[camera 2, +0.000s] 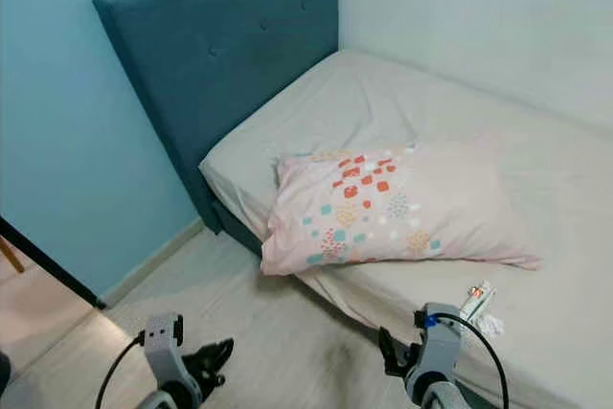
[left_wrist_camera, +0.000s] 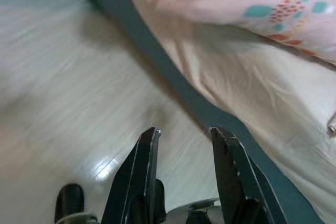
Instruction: Clean up the room
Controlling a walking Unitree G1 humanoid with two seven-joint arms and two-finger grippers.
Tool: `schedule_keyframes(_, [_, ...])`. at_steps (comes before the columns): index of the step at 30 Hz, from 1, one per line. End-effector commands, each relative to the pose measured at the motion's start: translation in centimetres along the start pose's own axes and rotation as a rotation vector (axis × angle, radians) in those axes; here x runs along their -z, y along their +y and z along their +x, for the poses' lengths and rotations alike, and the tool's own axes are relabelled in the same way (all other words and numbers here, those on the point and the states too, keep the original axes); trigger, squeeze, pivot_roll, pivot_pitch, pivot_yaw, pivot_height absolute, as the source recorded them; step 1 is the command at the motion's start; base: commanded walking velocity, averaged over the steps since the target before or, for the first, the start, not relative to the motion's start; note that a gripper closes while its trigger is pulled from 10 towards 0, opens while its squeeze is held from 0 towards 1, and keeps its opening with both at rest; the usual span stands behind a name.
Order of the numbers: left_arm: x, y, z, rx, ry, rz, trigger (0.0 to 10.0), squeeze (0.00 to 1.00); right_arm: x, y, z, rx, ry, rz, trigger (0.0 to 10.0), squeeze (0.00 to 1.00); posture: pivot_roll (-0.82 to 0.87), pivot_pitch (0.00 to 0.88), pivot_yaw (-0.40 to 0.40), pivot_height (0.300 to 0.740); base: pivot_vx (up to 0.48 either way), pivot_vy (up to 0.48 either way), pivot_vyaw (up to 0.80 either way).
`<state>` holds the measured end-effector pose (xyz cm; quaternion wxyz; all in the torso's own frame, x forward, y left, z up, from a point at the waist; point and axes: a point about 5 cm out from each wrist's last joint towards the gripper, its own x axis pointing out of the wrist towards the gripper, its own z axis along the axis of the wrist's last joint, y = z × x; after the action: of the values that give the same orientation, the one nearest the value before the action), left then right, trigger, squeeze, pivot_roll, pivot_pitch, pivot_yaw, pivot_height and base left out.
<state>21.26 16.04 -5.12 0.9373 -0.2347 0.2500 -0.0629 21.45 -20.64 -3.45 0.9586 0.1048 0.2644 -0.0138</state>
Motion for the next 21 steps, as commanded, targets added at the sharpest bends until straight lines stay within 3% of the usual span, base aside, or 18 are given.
schedule_keyframes(1, [0.55,0.5,-0.33,-0.041,0.015,0.004,10.0,0.0,0.85,-0.14,-0.1,0.02,0.019,0.001,10.0,0.0,-0.16,0.102,0.02,0.74,0.0,0.0,0.0])
schedule_keyframes(2, [0.58,0.54,-0.31,-0.047,0.019,0.015,10.0,0.0,0.83,-0.11,0.02,0.023,0.016,-0.006,9.4,0.0,-0.16,0.099,0.022,0.74,0.0,0.0,0.0])
schedule_keyframes(3, [0.58,0.54,-0.31,-0.047,0.019,0.015,10.0,0.0,0.83,-0.11,0.02,0.023,0.016,-0.006,9.4,0.0,-0.16,0.099,0.022,0.74,0.0,0.0,0.0])
schedule_keyframes(5, [0.41,0.58,-0.16,-0.054,0.033,0.064,10.0,0.0,0.7,-0.05,0.23,0.032,0.009,-0.028,7.9,0.0,-0.16,0.092,0.027,0.74,0.0,0.0,0.0])
schedule_keyframes(8, [0.33,0.59,-0.1,-0.058,0.04,0.09,10.0,0.0,0.67,-0.04,0.29,0.035,0.006,-0.032,7.4,0.0,-0.16,0.091,0.027,0.74,0.0,0.0,0.0])
schedule_keyframes(9, [0.26,0.58,-0.03,-0.061,0.043,0.106,10.0,0.0,0.64,-0.06,0.36,0.042,0.003,-0.036,6.7,0.0,-0.16,0.088,0.029,0.74,0.0,0.0,0.0])
schedule_keyframes(10, [0.21,0.59,0.04,-0.067,0.045,0.116,10.0,0.0,0.59,-0.06,0.44,0.044,-0.002,-0.038,4.7,0.0,-0.16,0.085,0.03,0.74,0.0,0.0,0.0])
schedule_keyframes(21, [0.16,0.65,0.18,-0.089,0.044,0.13,10.0,0.0,0.55,0.05,0.8,0.047,-0.012,-0.062,3.6,0.0,-0.16,0.085,0.036,0.74,0.0,0.0,0.0])
